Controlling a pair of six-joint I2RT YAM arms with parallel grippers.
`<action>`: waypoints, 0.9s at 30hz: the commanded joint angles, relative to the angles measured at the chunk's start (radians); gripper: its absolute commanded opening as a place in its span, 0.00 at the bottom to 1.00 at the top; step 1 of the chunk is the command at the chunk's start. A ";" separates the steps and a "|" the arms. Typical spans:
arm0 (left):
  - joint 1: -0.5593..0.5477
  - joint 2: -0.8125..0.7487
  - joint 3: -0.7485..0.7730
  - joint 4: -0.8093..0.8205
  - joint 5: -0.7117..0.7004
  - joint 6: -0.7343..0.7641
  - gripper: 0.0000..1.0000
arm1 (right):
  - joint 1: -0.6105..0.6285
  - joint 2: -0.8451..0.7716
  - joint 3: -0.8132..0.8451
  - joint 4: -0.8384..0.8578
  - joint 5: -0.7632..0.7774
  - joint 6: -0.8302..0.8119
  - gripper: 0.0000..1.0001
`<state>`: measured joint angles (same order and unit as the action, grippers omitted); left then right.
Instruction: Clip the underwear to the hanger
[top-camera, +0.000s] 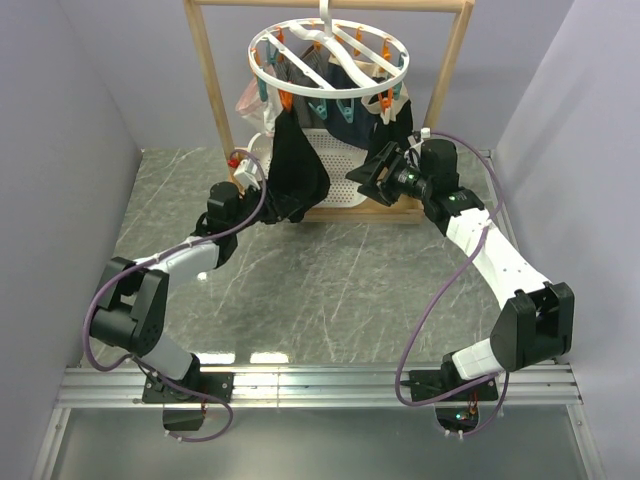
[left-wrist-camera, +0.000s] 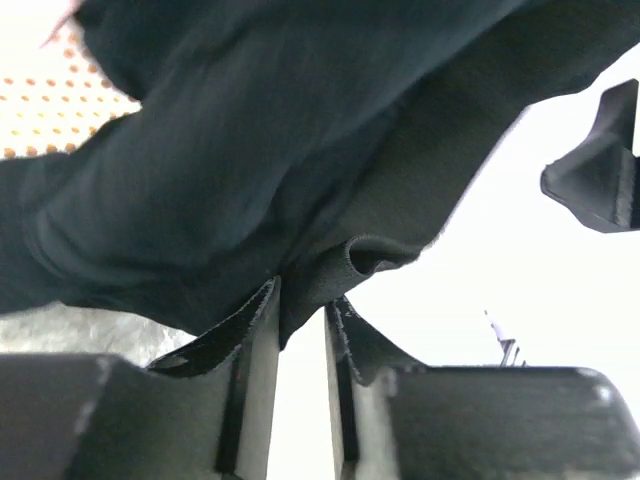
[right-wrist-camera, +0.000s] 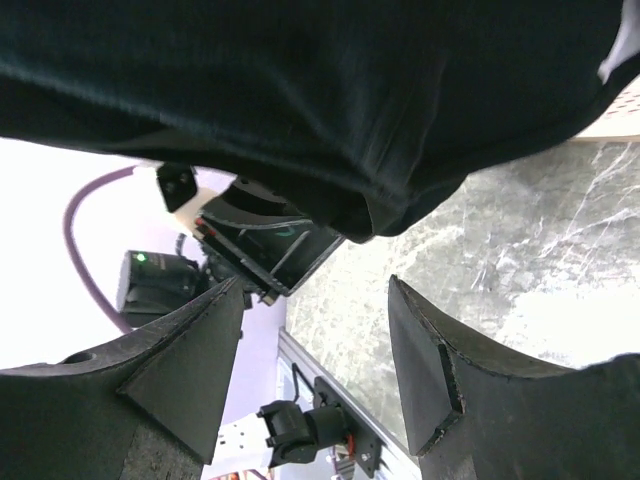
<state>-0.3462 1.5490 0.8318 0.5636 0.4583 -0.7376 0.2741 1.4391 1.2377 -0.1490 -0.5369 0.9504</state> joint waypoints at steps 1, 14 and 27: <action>0.000 -0.017 0.056 0.047 0.062 0.056 0.29 | -0.013 -0.036 0.003 0.045 -0.009 -0.039 0.67; 0.000 -0.081 0.036 0.012 0.143 0.271 0.58 | -0.021 -0.037 -0.011 0.034 0.005 -0.139 0.67; -0.002 -0.211 -0.023 -0.077 0.203 0.481 0.70 | -0.027 -0.045 -0.037 0.049 0.003 -0.196 0.67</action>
<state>-0.3466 1.3975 0.8257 0.4950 0.6247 -0.3424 0.2604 1.4380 1.2083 -0.1413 -0.5392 0.7937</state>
